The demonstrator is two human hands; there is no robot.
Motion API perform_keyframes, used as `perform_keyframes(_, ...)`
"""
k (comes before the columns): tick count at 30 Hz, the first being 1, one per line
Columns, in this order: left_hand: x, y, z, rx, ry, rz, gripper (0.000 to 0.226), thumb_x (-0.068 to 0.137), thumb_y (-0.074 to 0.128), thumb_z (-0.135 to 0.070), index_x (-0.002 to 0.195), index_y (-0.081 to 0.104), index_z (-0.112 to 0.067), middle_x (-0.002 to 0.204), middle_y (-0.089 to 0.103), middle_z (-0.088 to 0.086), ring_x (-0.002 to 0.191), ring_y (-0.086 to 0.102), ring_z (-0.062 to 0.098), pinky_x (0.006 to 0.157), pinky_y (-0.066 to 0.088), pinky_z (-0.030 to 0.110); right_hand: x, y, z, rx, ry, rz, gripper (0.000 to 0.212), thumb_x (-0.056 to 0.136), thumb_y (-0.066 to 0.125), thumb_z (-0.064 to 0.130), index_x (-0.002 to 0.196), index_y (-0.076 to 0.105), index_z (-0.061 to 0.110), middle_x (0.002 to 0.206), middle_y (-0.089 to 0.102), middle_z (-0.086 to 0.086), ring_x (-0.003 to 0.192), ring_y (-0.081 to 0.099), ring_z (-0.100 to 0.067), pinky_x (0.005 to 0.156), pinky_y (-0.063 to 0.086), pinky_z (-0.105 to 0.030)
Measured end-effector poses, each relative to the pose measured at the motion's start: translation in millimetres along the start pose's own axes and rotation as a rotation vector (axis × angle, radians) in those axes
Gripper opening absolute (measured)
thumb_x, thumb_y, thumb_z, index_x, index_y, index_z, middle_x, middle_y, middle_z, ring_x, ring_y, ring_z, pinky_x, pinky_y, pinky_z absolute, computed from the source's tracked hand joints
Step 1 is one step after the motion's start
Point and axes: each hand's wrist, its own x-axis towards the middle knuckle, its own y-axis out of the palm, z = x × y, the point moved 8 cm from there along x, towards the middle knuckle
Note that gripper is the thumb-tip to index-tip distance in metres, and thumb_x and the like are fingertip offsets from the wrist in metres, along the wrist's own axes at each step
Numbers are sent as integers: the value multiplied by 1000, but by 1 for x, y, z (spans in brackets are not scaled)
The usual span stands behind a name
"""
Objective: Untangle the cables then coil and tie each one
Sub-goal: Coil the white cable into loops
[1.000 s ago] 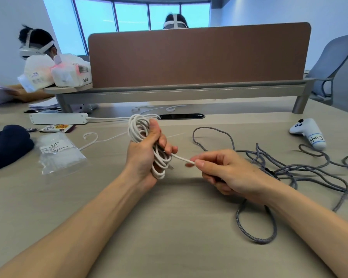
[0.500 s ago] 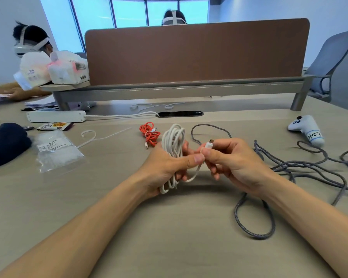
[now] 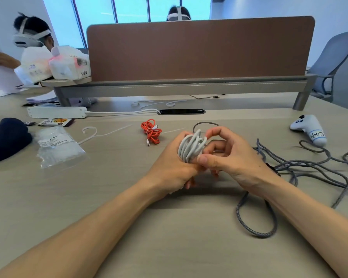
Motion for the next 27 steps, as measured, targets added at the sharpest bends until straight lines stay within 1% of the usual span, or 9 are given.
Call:
perform_keyframes(2,-1,-2,-3,161,49,-21,53,69,75,-9,110,42,-18,79,57,-13,65,57,3,57,48,20,-1,4,2,-104,-24,48,66,56,84,39,112,52,24,91,69,-8,73,64,-27,54,54,-36)
perform_keyframes(5,-5,10,-6,451,131,-1,73,65,65,-13,127,27,-21,99,57,-10,91,61,12,80,52,34,-4,8,13,-405,-152,0,60,56,74,60,107,56,32,93,67,6,75,62,-9,63,51,-25)
perform_keyframes(9,-3,14,1,452,106,-47,88,69,64,-10,135,12,-35,99,67,-4,90,67,19,80,54,40,-4,6,19,-408,-215,-108,37,65,70,57,76,65,22,70,65,7,64,60,-8,58,45,-23)
perform_keyframes(11,0,13,3,419,60,-33,87,68,67,-10,135,15,-30,91,69,1,79,67,15,72,55,39,-4,5,21,-395,-233,-140,33,67,68,52,72,67,19,66,65,6,61,59,-9,56,44,-23)
perform_keyframes(14,1,16,9,159,-97,35,61,64,73,-7,114,40,-21,72,64,3,45,53,12,43,45,29,-4,-1,20,-322,-221,-216,21,67,72,35,67,67,14,60,65,5,55,56,-6,51,43,-19)
perform_keyframes(17,2,20,13,178,-175,118,18,70,74,-7,76,59,-15,53,56,2,40,50,16,40,40,23,-4,-9,18,-311,-205,-283,8,68,67,20,67,67,12,60,65,2,55,60,-12,50,46,-22)
perform_keyframes(20,-1,23,16,246,-169,153,26,80,67,-11,57,56,-13,42,51,2,36,48,18,39,35,19,-5,-9,17,-344,-216,-290,6,69,66,16,68,68,11,63,67,-2,61,63,-19,53,48,-27)
perform_keyframes(23,1,20,17,217,-148,108,32,82,62,-7,52,55,-17,40,45,0,33,41,17,38,34,23,-4,-5,19,-278,-221,-263,7,73,70,20,69,67,14,62,66,4,57,60,-8,51,45,-18)
perform_keyframes(27,4,15,24,121,-190,37,36,84,59,-4,50,55,-16,35,40,0,29,34,15,38,33,25,-2,-2,11,-103,-150,-178,21,83,72,24,95,63,10,69,62,-5,46,50,-8,39,38,-18)
